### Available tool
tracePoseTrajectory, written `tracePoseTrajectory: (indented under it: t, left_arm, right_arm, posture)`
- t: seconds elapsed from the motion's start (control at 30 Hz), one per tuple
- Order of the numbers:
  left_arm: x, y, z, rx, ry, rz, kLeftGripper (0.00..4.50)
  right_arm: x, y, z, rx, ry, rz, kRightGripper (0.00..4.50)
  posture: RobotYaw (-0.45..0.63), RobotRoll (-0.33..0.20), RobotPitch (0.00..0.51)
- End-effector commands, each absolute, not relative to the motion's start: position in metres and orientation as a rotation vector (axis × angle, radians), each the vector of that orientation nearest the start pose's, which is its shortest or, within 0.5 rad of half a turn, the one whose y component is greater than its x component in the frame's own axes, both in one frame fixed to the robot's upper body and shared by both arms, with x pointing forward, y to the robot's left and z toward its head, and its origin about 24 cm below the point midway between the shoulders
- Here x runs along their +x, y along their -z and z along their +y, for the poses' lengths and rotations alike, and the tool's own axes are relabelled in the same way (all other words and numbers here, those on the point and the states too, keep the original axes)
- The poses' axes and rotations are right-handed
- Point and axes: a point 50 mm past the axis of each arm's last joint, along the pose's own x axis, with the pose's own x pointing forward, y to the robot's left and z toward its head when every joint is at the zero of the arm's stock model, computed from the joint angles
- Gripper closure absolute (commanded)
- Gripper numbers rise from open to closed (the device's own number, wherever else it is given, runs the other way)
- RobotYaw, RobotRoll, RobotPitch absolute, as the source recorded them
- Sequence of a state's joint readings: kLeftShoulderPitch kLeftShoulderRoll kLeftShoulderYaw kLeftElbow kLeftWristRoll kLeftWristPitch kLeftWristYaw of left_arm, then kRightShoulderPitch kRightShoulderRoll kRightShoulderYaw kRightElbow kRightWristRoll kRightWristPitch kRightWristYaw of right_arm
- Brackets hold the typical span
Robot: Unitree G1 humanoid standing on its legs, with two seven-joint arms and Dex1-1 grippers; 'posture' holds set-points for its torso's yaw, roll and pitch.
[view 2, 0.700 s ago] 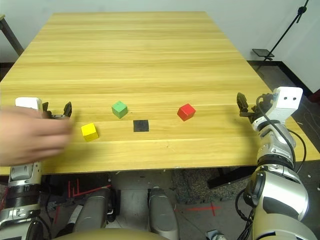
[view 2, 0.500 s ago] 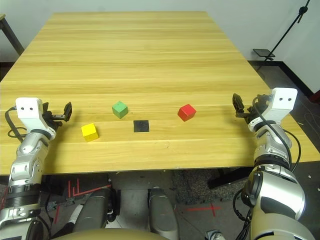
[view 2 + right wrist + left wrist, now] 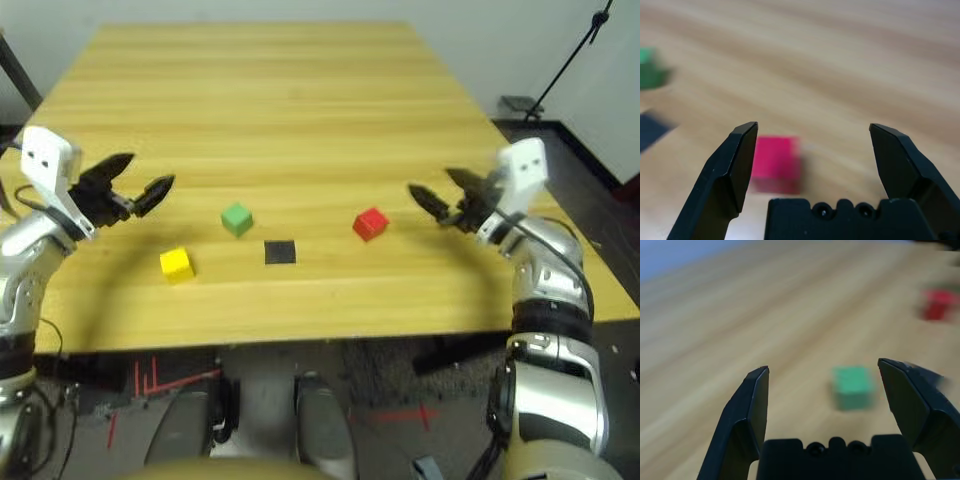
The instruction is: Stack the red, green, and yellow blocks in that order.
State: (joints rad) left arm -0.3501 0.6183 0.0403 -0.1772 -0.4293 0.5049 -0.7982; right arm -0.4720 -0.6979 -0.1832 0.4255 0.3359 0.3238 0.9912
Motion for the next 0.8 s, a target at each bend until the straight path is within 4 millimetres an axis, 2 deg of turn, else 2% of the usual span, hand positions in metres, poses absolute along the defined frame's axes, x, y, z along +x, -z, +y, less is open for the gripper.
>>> tracePoseTrajectory:
  t: [0.03,0.13,0.33,0.5,0.8]
  left_arm:
    - [0.276,-0.158,0.18,0.292,1.073,0.098,0.06]
    - [0.273,-0.152,0.174,0.383,1.211,0.124,0.06]
    - [0.274,-0.145,0.166,0.431,1.3,0.175,0.06]
    - [0.271,-0.142,0.163,0.45,1.341,0.191,0.06]
    - [0.269,-0.139,0.169,0.441,1.3,0.2,0.06]
  right_arm:
    - [0.311,-0.133,-0.277,-0.153,-0.694,0.277,0.0]
    - [0.317,-0.129,-0.271,-0.193,-0.712,0.323,0.0]
    - [0.327,-0.12,-0.267,-0.249,-0.703,0.375,0.0]
    - [0.334,-0.112,-0.265,-0.276,-0.681,0.388,0.0]
    - [0.338,-0.095,-0.258,-0.249,-0.65,0.437,0.0]
  posture:
    - [0.13,-0.151,0.058]
    - [0.13,-0.153,0.064]
    - [0.16,-0.157,0.072]
    - [0.18,-0.159,0.076]
    - [0.23,-0.157,0.086]
